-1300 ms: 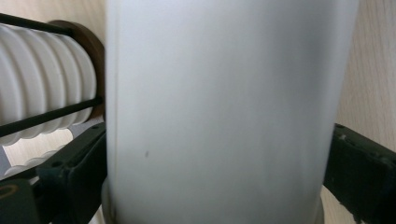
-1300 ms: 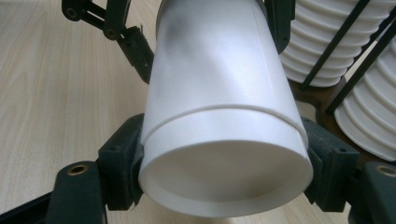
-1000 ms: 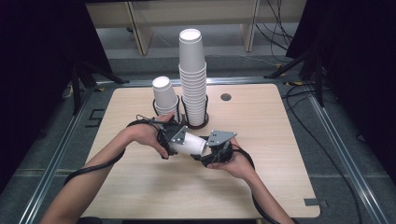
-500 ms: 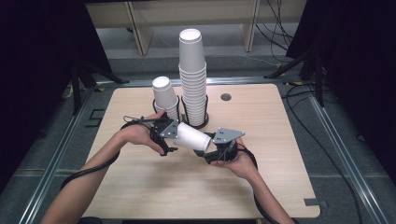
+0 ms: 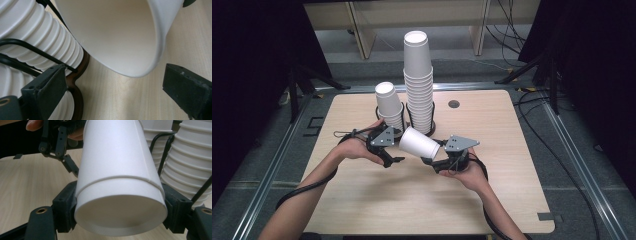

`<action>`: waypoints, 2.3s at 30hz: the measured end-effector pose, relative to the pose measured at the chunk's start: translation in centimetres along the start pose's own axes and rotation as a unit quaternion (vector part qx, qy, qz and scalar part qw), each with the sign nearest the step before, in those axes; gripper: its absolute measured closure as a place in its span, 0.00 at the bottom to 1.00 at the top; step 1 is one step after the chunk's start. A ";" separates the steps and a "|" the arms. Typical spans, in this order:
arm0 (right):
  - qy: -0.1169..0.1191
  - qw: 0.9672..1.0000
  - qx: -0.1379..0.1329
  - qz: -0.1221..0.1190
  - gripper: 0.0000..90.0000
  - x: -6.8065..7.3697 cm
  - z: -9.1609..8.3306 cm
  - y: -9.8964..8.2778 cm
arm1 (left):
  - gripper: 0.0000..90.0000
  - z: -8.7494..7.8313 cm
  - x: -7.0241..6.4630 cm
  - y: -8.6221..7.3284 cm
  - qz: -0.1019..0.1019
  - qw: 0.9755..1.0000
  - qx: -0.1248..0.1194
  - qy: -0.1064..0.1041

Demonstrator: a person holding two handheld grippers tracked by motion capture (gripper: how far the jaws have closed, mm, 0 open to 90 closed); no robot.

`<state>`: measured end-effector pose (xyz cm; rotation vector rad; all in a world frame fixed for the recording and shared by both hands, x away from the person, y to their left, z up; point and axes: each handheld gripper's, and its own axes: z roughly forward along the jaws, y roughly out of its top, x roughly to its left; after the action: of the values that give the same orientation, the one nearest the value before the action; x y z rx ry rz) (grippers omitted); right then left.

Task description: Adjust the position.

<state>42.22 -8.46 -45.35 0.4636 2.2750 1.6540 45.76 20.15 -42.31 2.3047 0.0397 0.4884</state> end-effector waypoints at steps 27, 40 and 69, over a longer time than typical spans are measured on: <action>0.048 0.999 0.018 -0.009 0.31 0.4 0.5 0.3 | 0.08 -0.7 -0.3 0.4 0.035 0.999 -0.016 -0.030; 0.050 0.998 0.019 -0.016 0.31 0.3 0.5 0.3 | 0.08 -0.6 -0.2 1.0 0.045 0.998 -0.020 -0.031; 0.069 0.997 0.028 -0.013 0.30 0.4 0.8 0.1 | 0.07 -0.4 -0.7 1.2 0.068 0.996 -0.023 -0.049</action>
<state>42.18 -7.53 -45.53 0.3417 2.4196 1.6618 44.84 19.51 -41.42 2.2915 -0.1766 0.4405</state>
